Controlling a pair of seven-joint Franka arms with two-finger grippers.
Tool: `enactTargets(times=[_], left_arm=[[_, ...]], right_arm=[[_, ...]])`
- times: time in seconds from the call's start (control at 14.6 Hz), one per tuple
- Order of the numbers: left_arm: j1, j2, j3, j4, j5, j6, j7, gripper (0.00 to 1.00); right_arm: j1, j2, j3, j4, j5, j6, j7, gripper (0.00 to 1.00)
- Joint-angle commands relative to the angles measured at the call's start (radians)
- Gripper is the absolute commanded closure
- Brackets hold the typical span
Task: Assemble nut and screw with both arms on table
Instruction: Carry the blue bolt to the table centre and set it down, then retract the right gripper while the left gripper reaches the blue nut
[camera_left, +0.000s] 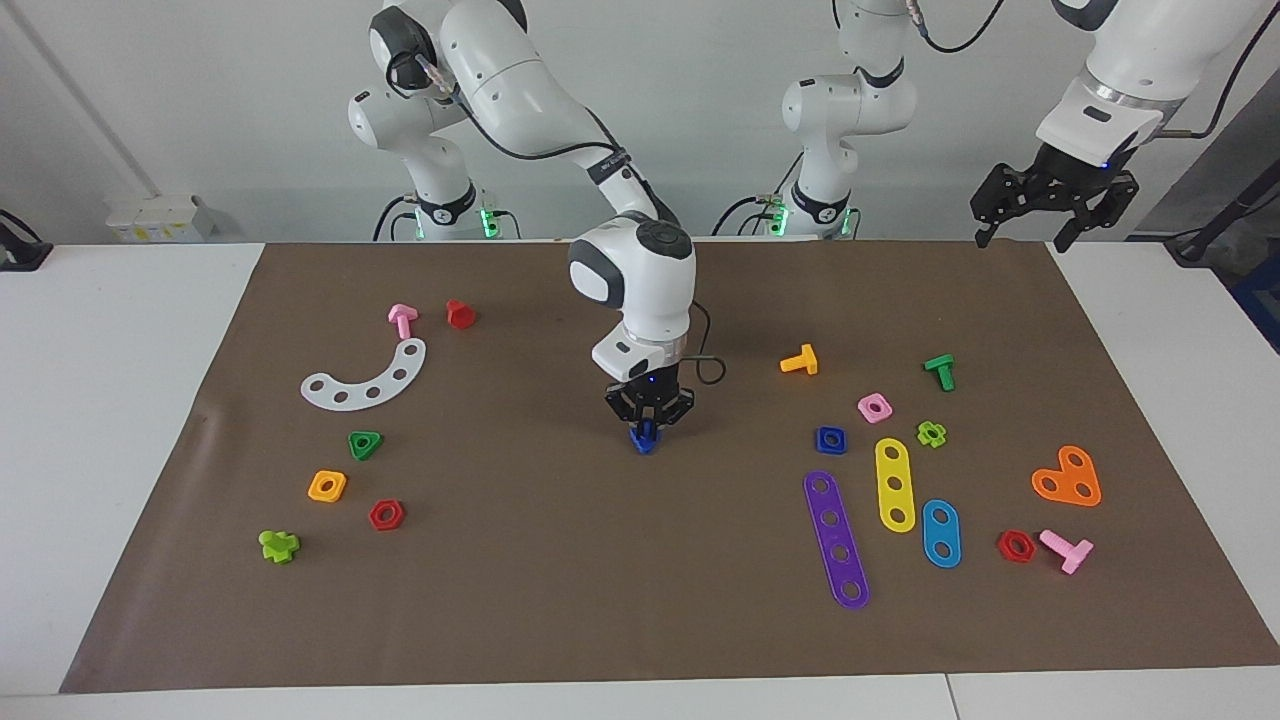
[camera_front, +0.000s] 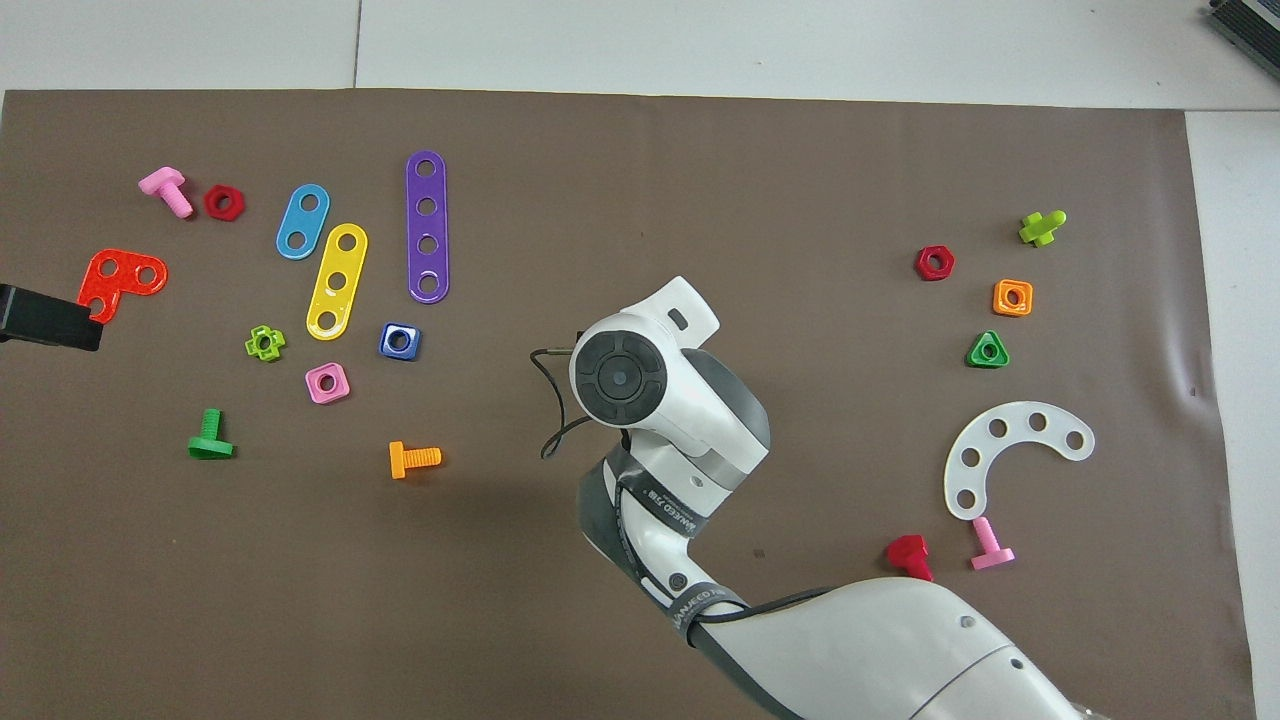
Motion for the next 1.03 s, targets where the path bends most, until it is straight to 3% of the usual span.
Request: enactTargets(times=[0.0,0.14,0.41,0.68,0.96], left_arm=[[0.010,-0.031,-0.007,-0.038,0.009,0.010,0.007,0.00],[0.010,-0.033,-0.007,-0.039,0.009,0.004,0.001,0.00],[-0.003,-0.048,-0.008,-0.093,0.010,0.084,-0.090,0.00],[-0.010,-0.041,-0.016,-0.177,0.010,0.210,-0.093,0.00],[-0.081,-0.007,-0.016,-0.295,0.010,0.387,-0.183,0.00]], right_arm=[[-0.013,-0.017,0.008,-0.044,-0.017,0.047,0.030,0.00],[-0.031,-0.049,0.005,-0.036,-0.017,0.034,0.039,0.00],[-0.168,-0.198,0.010,-0.041,0.000,-0.103,-0.080,0.00],[-0.344,-0.308,0.007,-0.038,0.228,-0.213,-0.353,0.00],[-0.516,-0.434,0.008,-0.029,0.303,-0.379,-0.545,0.00]])
